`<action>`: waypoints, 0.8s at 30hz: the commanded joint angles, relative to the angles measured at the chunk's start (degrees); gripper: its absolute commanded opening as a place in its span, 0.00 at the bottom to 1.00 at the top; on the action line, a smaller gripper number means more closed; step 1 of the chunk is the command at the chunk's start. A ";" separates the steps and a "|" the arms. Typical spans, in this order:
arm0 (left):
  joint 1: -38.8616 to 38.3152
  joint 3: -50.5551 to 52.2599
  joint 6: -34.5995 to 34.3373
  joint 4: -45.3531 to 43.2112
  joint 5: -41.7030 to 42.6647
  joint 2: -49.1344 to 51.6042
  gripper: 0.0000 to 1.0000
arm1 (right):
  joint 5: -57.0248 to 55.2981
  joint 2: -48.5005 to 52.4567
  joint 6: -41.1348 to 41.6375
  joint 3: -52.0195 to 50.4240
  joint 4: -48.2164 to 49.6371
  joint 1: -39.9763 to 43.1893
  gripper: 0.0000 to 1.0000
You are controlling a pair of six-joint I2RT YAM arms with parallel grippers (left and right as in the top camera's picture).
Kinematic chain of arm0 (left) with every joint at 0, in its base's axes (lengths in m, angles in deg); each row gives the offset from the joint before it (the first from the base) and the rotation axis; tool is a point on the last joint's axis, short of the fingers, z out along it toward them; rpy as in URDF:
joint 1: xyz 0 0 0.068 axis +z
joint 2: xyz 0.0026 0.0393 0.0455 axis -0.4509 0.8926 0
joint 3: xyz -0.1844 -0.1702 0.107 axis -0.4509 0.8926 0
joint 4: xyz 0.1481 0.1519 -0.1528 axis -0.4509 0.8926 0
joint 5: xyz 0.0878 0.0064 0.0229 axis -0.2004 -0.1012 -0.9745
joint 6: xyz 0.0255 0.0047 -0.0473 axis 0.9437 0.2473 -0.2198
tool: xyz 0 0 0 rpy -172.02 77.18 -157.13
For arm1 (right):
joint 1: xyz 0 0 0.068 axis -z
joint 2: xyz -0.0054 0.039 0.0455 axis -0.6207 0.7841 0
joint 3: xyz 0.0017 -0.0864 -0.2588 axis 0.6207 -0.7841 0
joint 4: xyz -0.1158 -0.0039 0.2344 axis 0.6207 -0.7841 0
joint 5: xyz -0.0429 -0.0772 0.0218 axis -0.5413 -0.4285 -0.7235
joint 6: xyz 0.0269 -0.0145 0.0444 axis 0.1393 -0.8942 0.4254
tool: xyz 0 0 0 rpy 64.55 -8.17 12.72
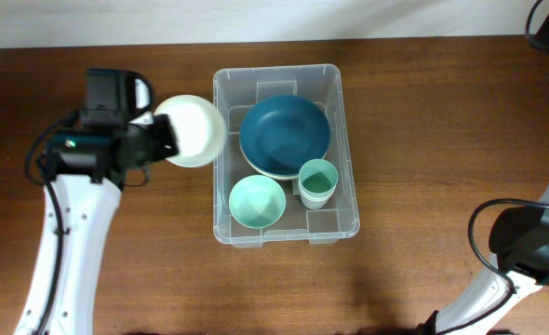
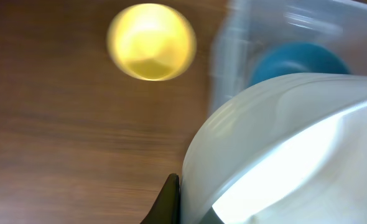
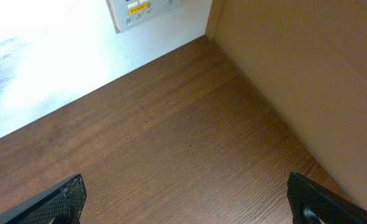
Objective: Pack container
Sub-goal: 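Lift the white bowl and stack it onto the mint-green bowl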
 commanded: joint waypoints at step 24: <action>-17.16 -0.13 -0.37 5.90 1.53 12.85 0.01 | -0.68 -0.09 0.24 1.29 0.15 0.04 0.99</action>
